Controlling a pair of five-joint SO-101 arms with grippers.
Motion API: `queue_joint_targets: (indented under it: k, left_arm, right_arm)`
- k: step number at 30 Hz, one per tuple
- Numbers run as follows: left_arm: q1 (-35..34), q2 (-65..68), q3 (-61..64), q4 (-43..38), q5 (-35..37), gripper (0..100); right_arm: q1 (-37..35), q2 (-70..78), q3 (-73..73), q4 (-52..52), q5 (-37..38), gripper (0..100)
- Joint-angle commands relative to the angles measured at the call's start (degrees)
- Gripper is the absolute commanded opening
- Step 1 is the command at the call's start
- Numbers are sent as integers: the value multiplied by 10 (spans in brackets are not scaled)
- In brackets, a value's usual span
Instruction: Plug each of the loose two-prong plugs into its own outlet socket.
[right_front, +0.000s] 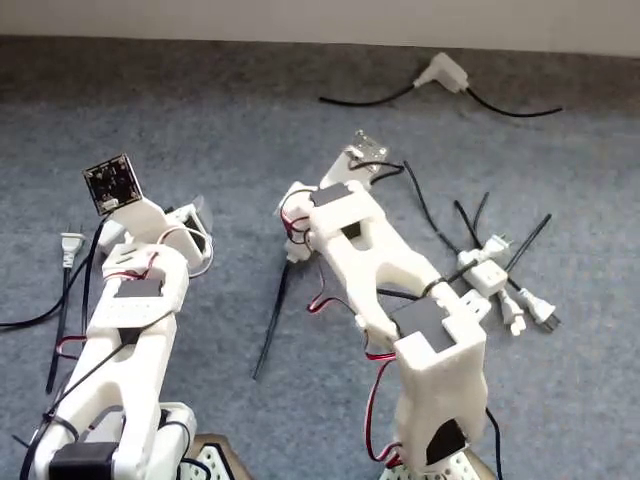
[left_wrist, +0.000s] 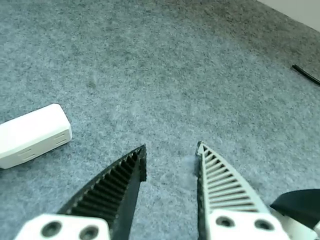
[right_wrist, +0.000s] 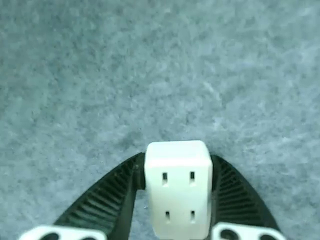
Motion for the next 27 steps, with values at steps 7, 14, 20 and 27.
queue_joint_targets:
  k: [7, 14, 20, 27]
  left_arm:
    - [0, 0, -21, -12, 6, 174]
    - [0, 0, -21, -12, 4, 174]
    - [0, 0, -21, -12, 4, 174]
    - [0, -1, -21, -12, 4, 174]
  right_arm:
    - [-1, -11, -255, 183, 52, 295]
    - [-1, -17, -466, 282, 274, 295]
    - [-1, -17, -637, 369, 443, 293]
    - [14, -17, -829, 553, 579, 293]
